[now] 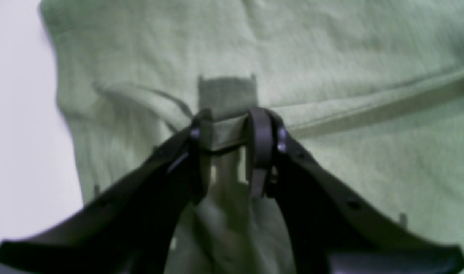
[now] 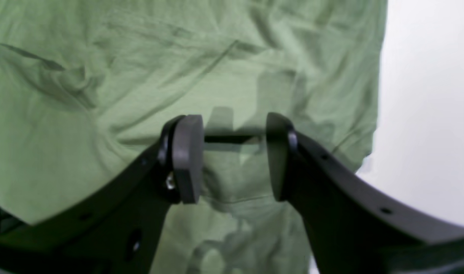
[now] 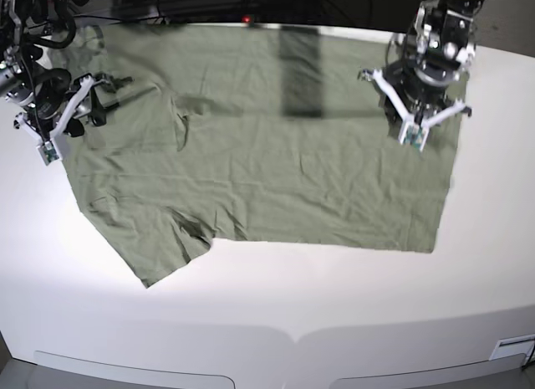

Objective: Fold the T-shirt properly
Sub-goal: 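Open both grippers and move them along the shirt sides toward the hem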

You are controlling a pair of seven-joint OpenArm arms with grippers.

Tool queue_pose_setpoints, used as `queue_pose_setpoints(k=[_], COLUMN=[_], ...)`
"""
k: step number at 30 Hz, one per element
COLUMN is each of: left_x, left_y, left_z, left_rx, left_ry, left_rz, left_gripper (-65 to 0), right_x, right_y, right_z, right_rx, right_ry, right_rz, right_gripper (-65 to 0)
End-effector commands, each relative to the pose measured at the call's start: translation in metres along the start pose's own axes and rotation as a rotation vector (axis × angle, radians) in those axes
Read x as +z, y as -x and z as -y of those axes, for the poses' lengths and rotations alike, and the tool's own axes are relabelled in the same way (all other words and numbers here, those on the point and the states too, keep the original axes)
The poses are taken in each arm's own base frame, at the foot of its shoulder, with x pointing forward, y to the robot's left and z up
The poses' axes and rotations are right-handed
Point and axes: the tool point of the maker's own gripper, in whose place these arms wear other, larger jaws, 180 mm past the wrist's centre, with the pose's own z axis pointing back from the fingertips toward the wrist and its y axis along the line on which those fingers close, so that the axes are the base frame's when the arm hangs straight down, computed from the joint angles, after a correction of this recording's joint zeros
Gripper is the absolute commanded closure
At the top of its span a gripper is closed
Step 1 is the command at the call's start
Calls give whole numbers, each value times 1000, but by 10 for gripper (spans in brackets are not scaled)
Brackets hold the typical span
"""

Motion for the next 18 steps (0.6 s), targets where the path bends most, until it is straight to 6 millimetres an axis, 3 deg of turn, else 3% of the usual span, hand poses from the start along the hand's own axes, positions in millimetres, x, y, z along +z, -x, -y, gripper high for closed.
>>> queue_pose_setpoints(k=[1, 5, 10, 12, 18], left_x=[-1, -5, -6, -6, 6], left_y=[-24, -61, -49, -55, -113], left_z=[-9, -19, -20, -23, -31], left_rx=[-9, -14, -14, -41, -145], left_ry=[-22, -43, -44, -64, -123], left_rz=[70, 146, 78, 110, 392], left_gripper=[-159, -159, -159, -159, -159], right_x=[5, 5, 5, 5, 6], right_y=[-17, -28, -29, -31, -51], right_z=[6, 9, 10, 10, 8], right_rx=[15, 18, 18, 19, 11], right_ry=[15, 23, 24, 23, 23], right_rz=[53, 80, 84, 97, 205], right_gripper=[-269, -269, -269, -269, -269])
